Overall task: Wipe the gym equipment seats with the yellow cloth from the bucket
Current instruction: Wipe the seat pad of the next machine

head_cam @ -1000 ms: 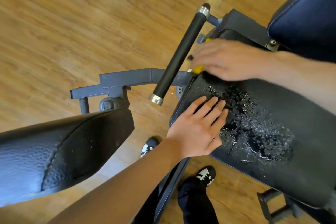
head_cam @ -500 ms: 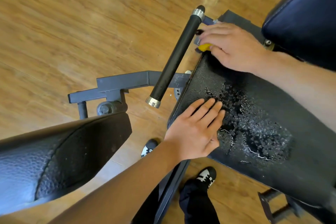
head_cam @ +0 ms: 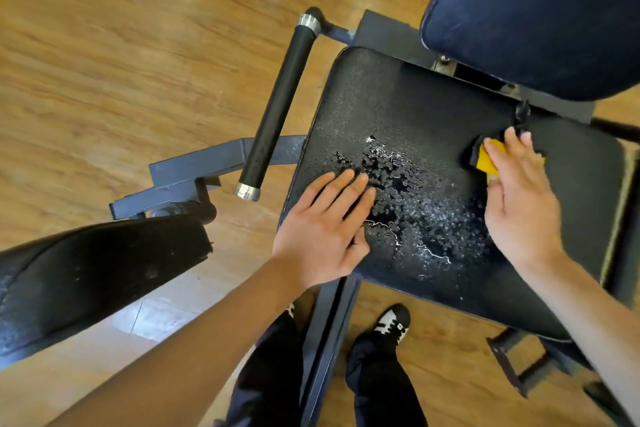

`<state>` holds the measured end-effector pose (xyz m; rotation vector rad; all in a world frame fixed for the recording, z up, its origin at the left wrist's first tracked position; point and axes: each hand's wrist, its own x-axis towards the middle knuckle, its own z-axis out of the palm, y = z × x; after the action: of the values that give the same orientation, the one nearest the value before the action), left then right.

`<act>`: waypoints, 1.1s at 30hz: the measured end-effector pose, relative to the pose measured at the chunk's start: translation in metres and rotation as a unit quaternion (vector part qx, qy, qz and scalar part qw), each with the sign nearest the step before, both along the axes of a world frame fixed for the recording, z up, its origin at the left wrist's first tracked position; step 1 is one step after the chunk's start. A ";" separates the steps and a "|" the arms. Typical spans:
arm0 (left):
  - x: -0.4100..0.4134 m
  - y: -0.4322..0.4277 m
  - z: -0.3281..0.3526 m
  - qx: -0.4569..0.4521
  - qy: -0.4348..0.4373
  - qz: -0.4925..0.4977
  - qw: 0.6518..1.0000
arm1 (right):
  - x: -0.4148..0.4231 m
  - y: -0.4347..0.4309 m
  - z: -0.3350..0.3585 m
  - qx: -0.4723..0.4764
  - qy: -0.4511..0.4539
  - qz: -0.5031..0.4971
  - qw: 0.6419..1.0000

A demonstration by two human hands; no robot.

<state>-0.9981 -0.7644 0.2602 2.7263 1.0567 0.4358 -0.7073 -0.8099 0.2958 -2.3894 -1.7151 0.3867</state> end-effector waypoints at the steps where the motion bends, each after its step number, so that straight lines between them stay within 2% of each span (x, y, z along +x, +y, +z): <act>1: 0.000 0.000 0.001 0.000 0.007 -0.001 1.000 | -0.005 0.000 -0.003 0.018 0.004 -0.033 0.999; 4: 0.001 0.002 0.005 -0.004 0.028 -0.005 1.000 | -0.017 0.003 -0.008 0.052 0.019 -0.078 0.995; 8: 0.000 0.002 0.006 0.003 0.033 -0.007 0.999 | 0.011 -0.048 -0.009 0.027 0.004 -0.025 0.999; 11: 0.000 0.003 0.004 0.013 0.035 -0.010 0.999 | 0.020 -0.100 -0.007 0.044 0.018 -0.101 0.994; 15: 0.001 0.000 0.006 0.018 0.047 -0.009 0.999 | -0.029 -0.143 -0.009 0.068 0.038 -0.182 0.980; 17: 0.002 0.001 0.008 0.021 0.051 -0.010 0.998 | -0.052 -0.160 -0.010 0.059 0.030 -0.135 0.989; 18: 0.003 0.002 0.009 0.024 0.053 -0.013 0.998 | -0.051 -0.166 -0.008 0.048 0.026 -0.081 0.995; 20: 0.004 0.002 0.009 0.029 0.059 -0.020 0.998 | -0.017 -0.167 -0.004 0.015 0.009 0.052 0.998; 22: 0.003 0.002 0.009 0.030 0.066 -0.023 0.997 | 0.028 -0.154 -0.003 -0.002 -0.020 0.102 0.995; 25: 0.004 0.002 0.007 0.027 0.070 -0.024 0.997 | 0.060 -0.120 -0.005 0.022 -0.006 -0.045 0.999; 27: 0.004 0.001 0.008 0.025 0.070 -0.023 0.997 | 0.039 -0.102 -0.006 0.051 0.003 -0.174 0.983; 29: 0.004 0.001 0.008 0.023 0.074 -0.023 0.997 | -0.013 -0.101 -0.007 0.076 0.007 -0.253 0.965; 31: 0.004 0.001 0.008 0.018 0.081 -0.020 0.996 | -0.081 -0.112 -0.008 0.084 0.031 -0.244 0.966; 33: 0.005 0.001 0.008 0.010 0.091 -0.016 0.996 | -0.132 -0.124 -0.008 0.086 0.071 -0.171 0.979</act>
<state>-0.9934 -0.7639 0.2687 2.8396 1.0530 0.1973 -0.8388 -0.9343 0.2878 -2.4011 -1.1963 0.3296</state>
